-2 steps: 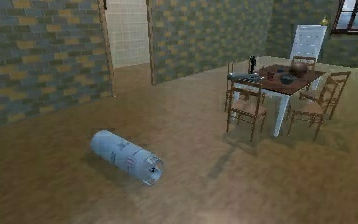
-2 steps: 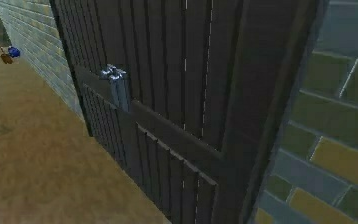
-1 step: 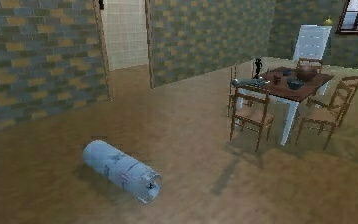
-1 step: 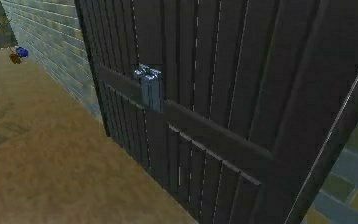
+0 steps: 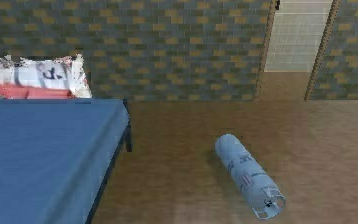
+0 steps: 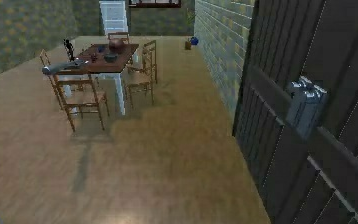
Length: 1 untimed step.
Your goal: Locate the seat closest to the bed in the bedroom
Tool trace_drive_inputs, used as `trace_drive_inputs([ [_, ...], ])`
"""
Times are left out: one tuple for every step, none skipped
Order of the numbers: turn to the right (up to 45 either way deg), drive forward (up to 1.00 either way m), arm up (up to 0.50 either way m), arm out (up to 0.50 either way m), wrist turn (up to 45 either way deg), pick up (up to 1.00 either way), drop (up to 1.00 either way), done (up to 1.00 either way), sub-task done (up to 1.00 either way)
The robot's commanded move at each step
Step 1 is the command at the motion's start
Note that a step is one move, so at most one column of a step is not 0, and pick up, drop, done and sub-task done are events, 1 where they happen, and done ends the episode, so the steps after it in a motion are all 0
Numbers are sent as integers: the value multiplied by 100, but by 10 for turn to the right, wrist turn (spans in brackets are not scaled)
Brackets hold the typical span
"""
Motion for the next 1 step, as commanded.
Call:
trace_drive_inputs([
  [0,100,0,0,0,0,0,0,0],
])
